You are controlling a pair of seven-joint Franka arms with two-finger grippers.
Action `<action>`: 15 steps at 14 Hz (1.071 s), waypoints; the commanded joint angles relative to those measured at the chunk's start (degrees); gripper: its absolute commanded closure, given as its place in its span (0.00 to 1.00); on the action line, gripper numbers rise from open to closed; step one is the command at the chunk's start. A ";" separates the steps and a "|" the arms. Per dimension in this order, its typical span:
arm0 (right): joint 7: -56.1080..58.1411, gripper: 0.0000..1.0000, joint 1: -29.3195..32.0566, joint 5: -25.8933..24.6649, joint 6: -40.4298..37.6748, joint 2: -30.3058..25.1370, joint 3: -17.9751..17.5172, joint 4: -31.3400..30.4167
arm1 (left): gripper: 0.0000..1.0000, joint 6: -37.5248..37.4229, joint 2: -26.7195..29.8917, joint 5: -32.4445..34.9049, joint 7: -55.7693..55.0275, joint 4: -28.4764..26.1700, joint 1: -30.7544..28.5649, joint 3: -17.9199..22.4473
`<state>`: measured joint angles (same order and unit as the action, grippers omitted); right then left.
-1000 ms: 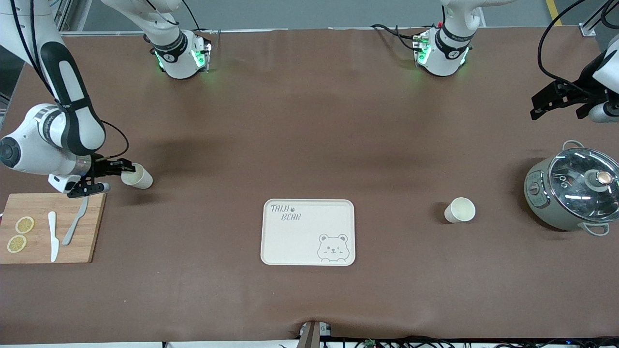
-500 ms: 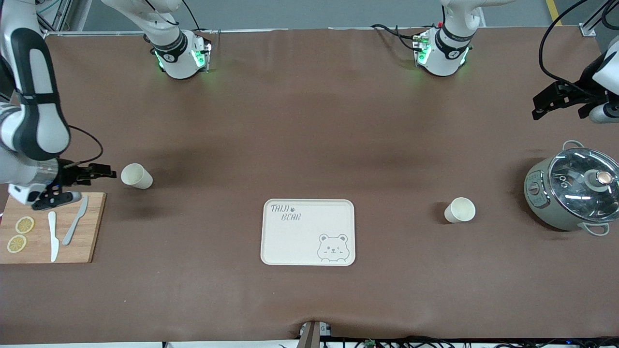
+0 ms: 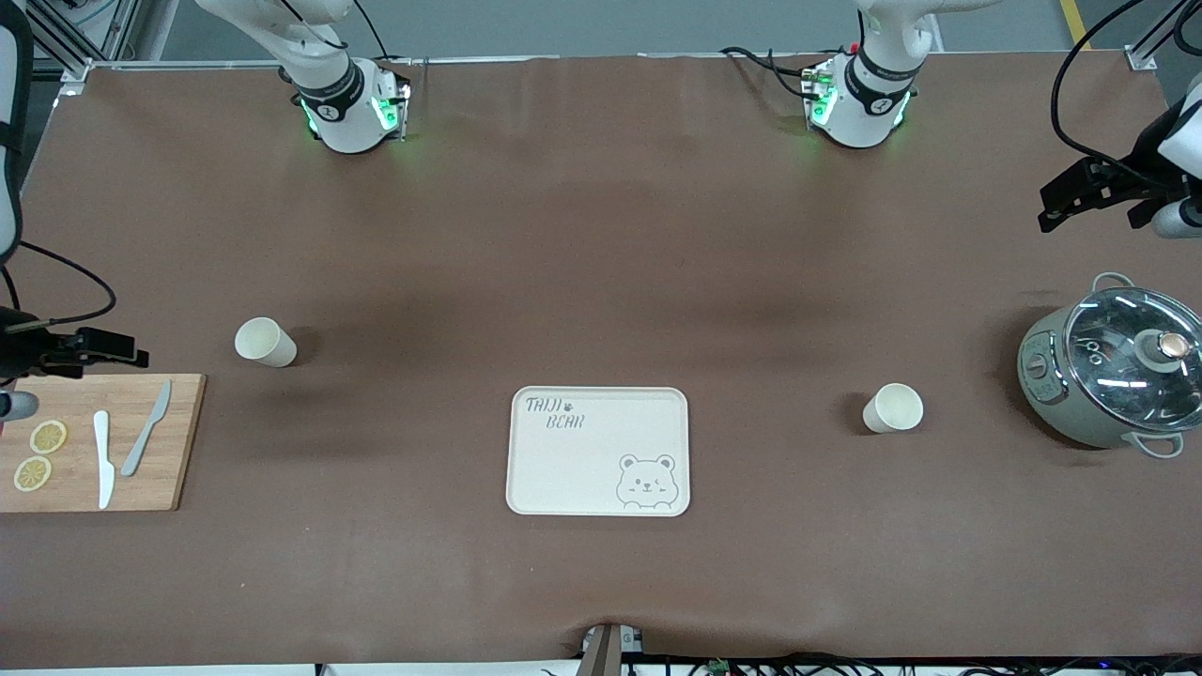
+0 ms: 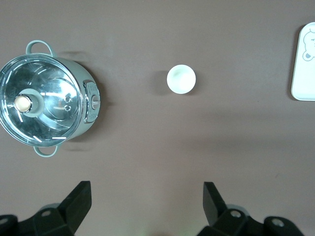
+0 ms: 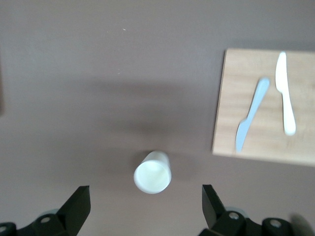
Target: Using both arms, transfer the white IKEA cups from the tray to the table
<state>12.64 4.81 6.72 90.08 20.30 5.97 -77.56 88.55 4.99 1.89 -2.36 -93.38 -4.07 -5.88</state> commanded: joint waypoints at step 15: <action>-12.48 0.00 -6.40 -10.94 -3.60 -22.85 -0.70 -10.94 | 0.00 -2.07 3.27 0.13 1.57 -0.75 -0.33 -0.01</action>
<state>-3.00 -2.82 -3.51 86.15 -2.44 4.66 -88.80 87.14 6.85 1.89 -2.36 -93.42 -4.07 -5.87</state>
